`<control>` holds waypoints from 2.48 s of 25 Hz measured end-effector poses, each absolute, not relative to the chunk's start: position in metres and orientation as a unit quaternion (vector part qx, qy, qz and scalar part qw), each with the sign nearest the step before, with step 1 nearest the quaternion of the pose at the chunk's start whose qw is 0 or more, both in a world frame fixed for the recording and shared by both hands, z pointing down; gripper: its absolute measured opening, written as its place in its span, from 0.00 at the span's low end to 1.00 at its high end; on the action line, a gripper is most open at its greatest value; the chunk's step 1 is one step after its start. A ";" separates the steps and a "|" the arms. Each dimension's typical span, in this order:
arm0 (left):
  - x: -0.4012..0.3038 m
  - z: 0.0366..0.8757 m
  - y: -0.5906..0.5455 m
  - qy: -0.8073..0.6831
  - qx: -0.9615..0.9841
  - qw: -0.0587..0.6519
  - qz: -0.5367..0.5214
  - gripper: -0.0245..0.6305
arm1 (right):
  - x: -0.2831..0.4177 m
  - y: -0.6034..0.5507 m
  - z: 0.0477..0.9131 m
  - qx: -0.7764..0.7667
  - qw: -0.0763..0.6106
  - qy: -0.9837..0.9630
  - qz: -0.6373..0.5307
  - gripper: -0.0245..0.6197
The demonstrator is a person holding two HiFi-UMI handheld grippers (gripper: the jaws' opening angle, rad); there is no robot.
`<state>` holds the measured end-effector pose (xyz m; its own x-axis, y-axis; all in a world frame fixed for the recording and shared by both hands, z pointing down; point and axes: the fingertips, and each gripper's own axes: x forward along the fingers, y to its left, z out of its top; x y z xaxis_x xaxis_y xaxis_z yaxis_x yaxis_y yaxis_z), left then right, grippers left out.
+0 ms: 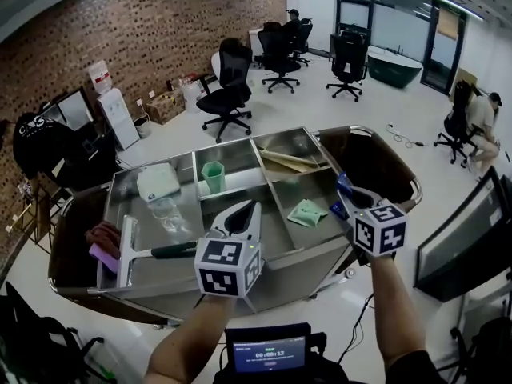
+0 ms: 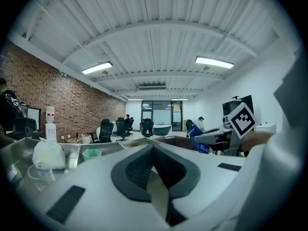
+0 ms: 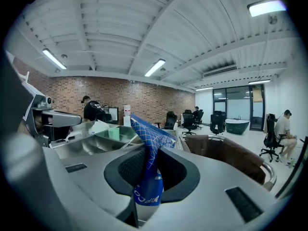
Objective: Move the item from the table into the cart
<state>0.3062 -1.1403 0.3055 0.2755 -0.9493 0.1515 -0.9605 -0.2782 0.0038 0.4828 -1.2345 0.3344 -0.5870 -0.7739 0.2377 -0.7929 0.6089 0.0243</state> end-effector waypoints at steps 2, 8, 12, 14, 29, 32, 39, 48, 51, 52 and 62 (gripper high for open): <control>0.303 0.310 -1.155 -0.600 0.795 0.053 0.069 0.04 | 0.479 -1.245 0.340 0.435 0.123 -0.890 0.050 0.10; 0.302 0.321 -1.184 -0.586 0.801 0.089 0.084 0.04 | 0.464 -1.273 0.372 0.392 0.221 -0.888 0.094 0.10; 0.308 0.326 -1.194 -0.568 0.809 0.125 0.087 0.04 | 0.457 -1.279 0.407 0.354 0.317 -0.873 0.112 0.10; 0.309 0.330 -1.197 -0.565 0.809 0.134 0.090 0.04 | 0.455 -1.280 0.417 0.343 0.344 -0.865 0.127 0.11; 0.316 0.342 -1.188 -0.561 0.811 0.140 0.091 0.04 | 0.459 -1.281 0.429 0.334 0.399 -0.844 0.126 0.36; 0.317 0.336 -1.181 -0.563 0.812 0.130 0.085 0.04 | 0.461 -1.276 0.415 0.343 0.371 -0.855 0.119 0.36; 0.301 0.298 -1.139 -0.577 0.812 0.043 0.072 0.04 | 0.458 -1.230 0.334 0.365 0.198 -0.907 0.067 0.36; 0.276 0.299 -1.082 -0.601 0.797 -0.007 0.060 0.04 | 0.462 -1.141 0.297 0.388 0.054 -0.920 0.015 0.36; 0.271 0.303 -1.066 -0.603 0.796 -0.023 0.051 0.04 | 0.470 -1.120 0.300 0.409 0.013 -0.912 -0.003 0.36; 0.270 0.303 -1.061 -0.602 0.797 -0.029 0.046 0.04 | 0.473 -1.114 0.303 0.415 0.000 -0.910 -0.005 0.36; 0.263 0.328 -1.028 -0.597 0.800 -0.047 0.026 0.04 | 0.498 -1.083 0.334 0.461 -0.056 -0.886 -0.002 0.21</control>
